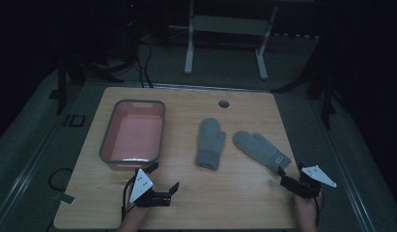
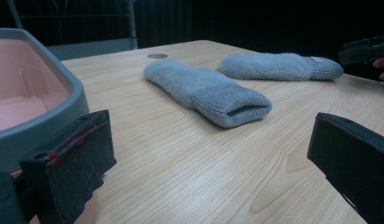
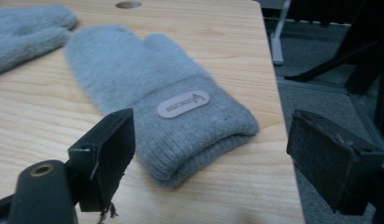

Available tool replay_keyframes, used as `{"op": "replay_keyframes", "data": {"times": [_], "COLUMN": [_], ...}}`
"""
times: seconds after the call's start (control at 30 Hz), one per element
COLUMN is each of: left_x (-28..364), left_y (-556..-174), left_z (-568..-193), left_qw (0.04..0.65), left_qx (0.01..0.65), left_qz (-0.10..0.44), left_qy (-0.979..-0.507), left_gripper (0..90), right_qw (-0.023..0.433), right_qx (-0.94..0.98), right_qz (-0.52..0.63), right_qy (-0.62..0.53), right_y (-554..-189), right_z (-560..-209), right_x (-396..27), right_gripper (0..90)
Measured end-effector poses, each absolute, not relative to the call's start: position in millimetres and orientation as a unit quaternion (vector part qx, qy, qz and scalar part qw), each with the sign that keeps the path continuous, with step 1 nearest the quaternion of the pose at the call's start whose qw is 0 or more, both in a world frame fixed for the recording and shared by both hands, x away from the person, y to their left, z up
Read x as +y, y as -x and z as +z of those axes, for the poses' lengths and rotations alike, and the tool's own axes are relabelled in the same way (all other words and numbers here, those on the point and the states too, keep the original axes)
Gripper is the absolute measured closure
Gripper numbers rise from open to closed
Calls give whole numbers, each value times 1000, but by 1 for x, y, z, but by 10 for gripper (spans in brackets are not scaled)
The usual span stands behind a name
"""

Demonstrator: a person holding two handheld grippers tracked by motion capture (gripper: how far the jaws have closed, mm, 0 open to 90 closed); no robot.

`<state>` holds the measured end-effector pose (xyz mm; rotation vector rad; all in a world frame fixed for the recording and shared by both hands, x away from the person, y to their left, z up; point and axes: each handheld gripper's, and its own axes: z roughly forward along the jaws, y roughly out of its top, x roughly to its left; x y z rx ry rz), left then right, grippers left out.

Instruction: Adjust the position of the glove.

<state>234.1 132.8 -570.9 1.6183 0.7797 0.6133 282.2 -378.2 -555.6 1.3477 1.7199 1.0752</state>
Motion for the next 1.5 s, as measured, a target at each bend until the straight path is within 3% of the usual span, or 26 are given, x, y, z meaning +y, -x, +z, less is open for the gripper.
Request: {"op": "replay_keyframes", "data": {"times": [0.2,0.63,0.8,1.27,1.37,1.5], "left_x": [132,131,131,131,130,130], "left_y": [-234,-234,-234,-234,-234,-234], "left_z": [-571,-571,-571,-570,-570,-570], "left_qw": [582,583,585,588,589,588], "left_qx": [333,328,329,320,318,315], "left_qz": [265,260,257,248,247,248], "left_qy": [-693,-696,-696,-700,-701,-702], "left_gripper": [9,9,9,9,9,9], "right_qw": [358,275,231,196,177,174], "right_qx": [670,733,756,801,811,819], "right_qz": [399,424,427,421,419,423], "right_qy": [-514,-455,-439,-377,-368,-348], "right_y": [-282,-313,-326,-367,-376,-388], "right_z": [-548,-513,-502,-484,-486,-492], "right_x": [-377,-356,-332,-252,-235,-212], "right_gripper": [153,129,135,128,200,221]}}
